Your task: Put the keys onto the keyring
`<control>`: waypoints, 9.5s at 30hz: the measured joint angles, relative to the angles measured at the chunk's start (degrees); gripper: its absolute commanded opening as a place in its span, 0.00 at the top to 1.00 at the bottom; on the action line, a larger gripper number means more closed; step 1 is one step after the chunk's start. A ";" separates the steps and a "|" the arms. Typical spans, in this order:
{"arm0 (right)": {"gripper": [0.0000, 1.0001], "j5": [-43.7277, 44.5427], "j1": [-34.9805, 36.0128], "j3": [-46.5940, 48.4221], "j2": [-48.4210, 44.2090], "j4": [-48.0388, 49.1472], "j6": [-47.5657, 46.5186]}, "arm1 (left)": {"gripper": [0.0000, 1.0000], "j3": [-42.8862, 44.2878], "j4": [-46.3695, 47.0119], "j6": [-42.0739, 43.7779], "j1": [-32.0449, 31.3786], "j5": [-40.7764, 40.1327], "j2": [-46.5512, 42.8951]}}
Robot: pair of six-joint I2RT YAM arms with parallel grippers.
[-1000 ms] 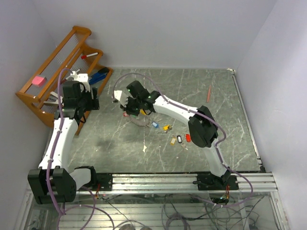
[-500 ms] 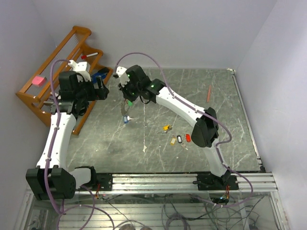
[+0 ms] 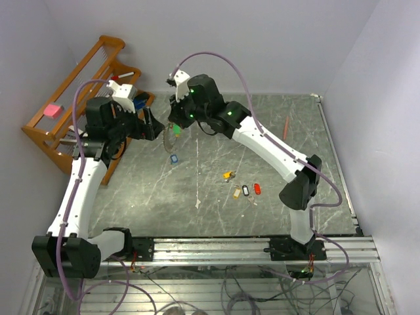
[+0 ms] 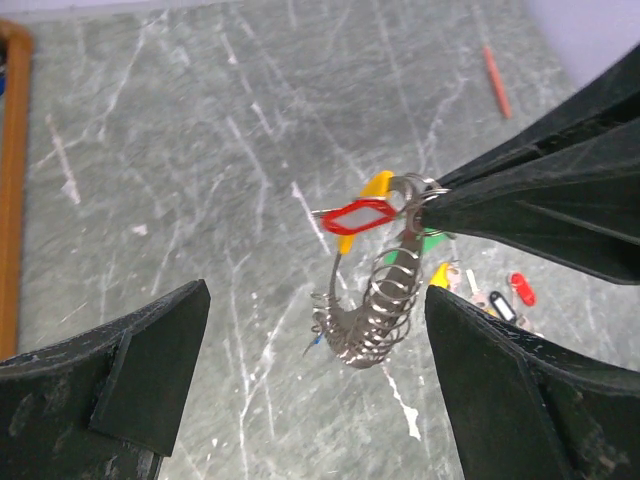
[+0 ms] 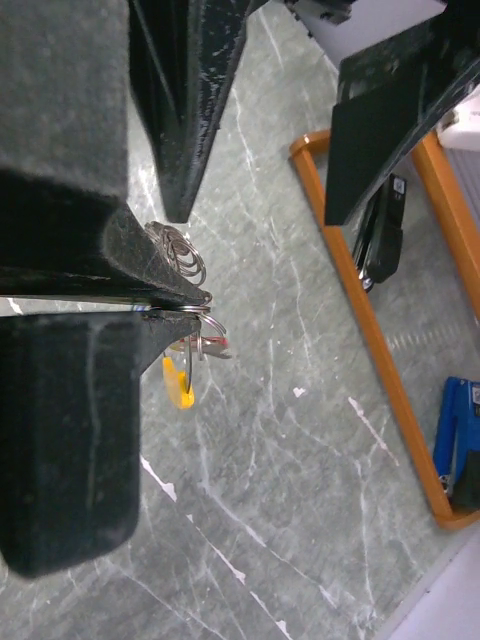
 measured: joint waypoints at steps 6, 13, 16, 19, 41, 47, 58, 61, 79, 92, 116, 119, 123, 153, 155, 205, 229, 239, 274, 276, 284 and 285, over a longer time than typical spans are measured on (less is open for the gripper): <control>1.00 -0.76 0.02 -1.84 -1.44 1.73 1.95 | 0.00 0.28 2.14 -2.75 -1.25 6.03 -0.11; 1.00 -1.51 0.02 -2.95 -1.46 2.54 3.54 | 0.00 0.74 3.10 -4.22 -2.21 9.35 -0.04; 1.00 -2.71 0.02 -3.13 -1.62 3.37 4.13 | 0.02 0.74 3.28 -4.20 -2.23 9.46 -0.04; 1.00 -4.22 0.04 -4.28 -2.58 4.35 4.66 | 0.04 0.74 3.58 -4.15 -2.23 10.10 -0.07; 1.00 -13.86 -0.37 -11.80 -11.58 13.14 8.24 | 0.50 -1.51 9.64 -2.12 -2.27 19.96 -5.29; 1.00 -17.88 -0.83 -16.72 -14.88 17.59 8.48 | 0.66 -1.95 12.59 -2.73 -2.27 23.69 -6.51; 1.00 -22.27 -1.90 -19.50 -16.59 20.06 9.77 | 0.72 -2.51 13.33 0.15 -2.25 27.98 -6.86; 1.00 -23.28 -2.19 -20.76 -17.03 20.92 10.25 | 0.66 -2.40 12.00 1.86 -2.25 28.52 -6.86; 1.00 -35.04 -8.00 -25.18 -18.75 30.62 17.11 | 0.55 -2.21 3.69 12.00 -2.27 31.06 -7.63; 1.00 -36.52 -8.02 -26.34 -20.11 32.20 17.59 | 0.55 -2.21 7.26 7.28 -2.49 25.59 -7.67; 1.00 -31.12 -5.57 -27.10 -20.52 32.24 17.46 | 0.52 -3.30 18.14 -2.75 -2.93 25.90 -7.41; 1.00 -31.12 -5.55 -27.10 -20.52 32.46 17.70 | 0.52 -3.37 18.73 -3.10 -2.97 26.10 -7.41; 1.00 -31.30 -5.42 -27.10 -20.44 32.63 18.10 | 0.52 -3.48 20.13 -3.93 -3.08 26.62 -7.39; 0.89 -31.80 -5.22 -27.69 -20.22 33.86 18.71 | 0.93 -4.98 24.04 -6.19 -3.45 28.46 -7.54; 0.78 -31.95 -5.20 -28.06 -20.22 34.62 18.88 | 0.93 -5.07 23.96 -5.77 -3.45 28.44 -7.78; 0.58 -38.25 -15.65 -34.99 -27.89 22.45 8.59 | 0.93 0.98 -10.43 38.45 -3.67 47.63 -11.23; 0.52 -34.82 -8.33 -36.81 -27.87 22.32 4.00 | 0.93 -1.29 -7.06 38.62 -3.67 44.89 -10.95; 0.60 -40.00 -8.66 -35.34 -27.67 24.61 8.94 | 0.93 -2.49 -5.38 37.13 -3.67 44.68 -10.01; 0.72 -48.70 -6.05 -30.75 -20.39 29.00 16.57 | 0.93 -3.91 -2.54 35.28 -5.40 41.46 -8.63; 0.73 -48.68 -6.01 -30.71 -20.22 28.09 16.37 | 0.93 -3.91 -2.54 35.28 -5.51 41.35 -8.63; 0.73 -47.65 -6.01 -30.67 -19.98 24.59 14.71 | 0.93 -3.91 -2.58 35.47 -5.62 41.22 -8.63; 0.73 -47.56 -6.01 -30.67 -19.98 24.37 14.58 | 0.93 -3.91 -2.58 35.50 -5.60 41.22 -8.63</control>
